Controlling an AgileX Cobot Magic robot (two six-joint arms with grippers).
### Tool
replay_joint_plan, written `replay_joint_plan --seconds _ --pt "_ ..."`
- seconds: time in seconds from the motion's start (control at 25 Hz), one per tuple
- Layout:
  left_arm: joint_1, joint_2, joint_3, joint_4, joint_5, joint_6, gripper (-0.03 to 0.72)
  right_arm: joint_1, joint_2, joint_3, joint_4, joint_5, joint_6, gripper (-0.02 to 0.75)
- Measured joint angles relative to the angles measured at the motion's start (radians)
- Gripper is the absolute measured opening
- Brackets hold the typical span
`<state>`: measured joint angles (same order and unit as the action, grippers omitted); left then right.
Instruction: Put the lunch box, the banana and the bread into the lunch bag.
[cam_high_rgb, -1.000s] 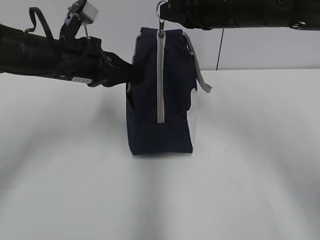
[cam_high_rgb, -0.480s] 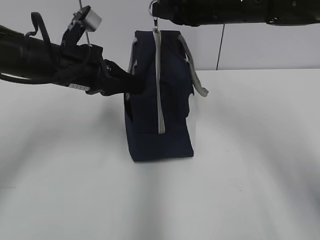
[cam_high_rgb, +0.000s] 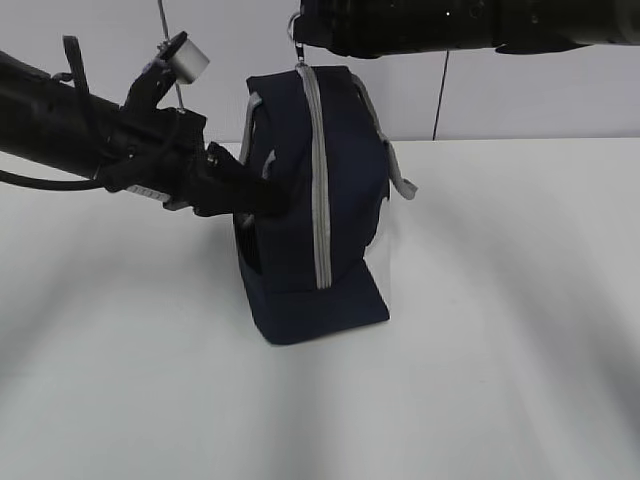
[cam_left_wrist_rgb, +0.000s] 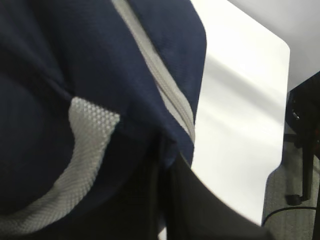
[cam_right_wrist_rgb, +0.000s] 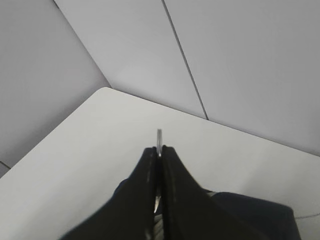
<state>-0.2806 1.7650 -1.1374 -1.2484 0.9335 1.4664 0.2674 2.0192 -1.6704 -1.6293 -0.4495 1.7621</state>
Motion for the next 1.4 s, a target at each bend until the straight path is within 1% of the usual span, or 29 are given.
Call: replay_joint_plan --seconds 0.2,0.4,0.52,0.72,0.88,1.12,1.4 --pt "0.038 0.0 0.0 0.018 0.071 -0.011 0.0 -0.019 0.093 -0.114 -0.072 -0.057 0.1 -0.016" --pt "0.082 0.0 0.0 0.028 0.11 -0.013 0.0 -0.051 0.202 -0.27 -0.174 -0.178 0.258 -0.016" --pt "0.093 0.0 0.0 0.038 0.121 -0.014 0.0 -0.07 0.276 -0.384 -0.225 -0.269 0.356 -0.016" --pt "0.094 0.0 0.0 0.057 0.125 -0.014 0.0 -0.117 0.401 -0.566 -0.246 -0.413 0.478 -0.016" --pt "0.094 -0.001 0.0 0.065 0.128 -0.014 0.0 -0.144 0.476 -0.682 -0.251 -0.475 0.533 -0.016" --pt "0.094 -0.003 0.0 0.086 0.131 -0.014 0.0 -0.156 0.571 -0.8 -0.251 -0.494 0.567 -0.016" --pt "0.094 -0.003 0.0 0.093 0.132 -0.014 0.0 -0.158 0.626 -0.847 -0.249 -0.482 0.594 -0.016"
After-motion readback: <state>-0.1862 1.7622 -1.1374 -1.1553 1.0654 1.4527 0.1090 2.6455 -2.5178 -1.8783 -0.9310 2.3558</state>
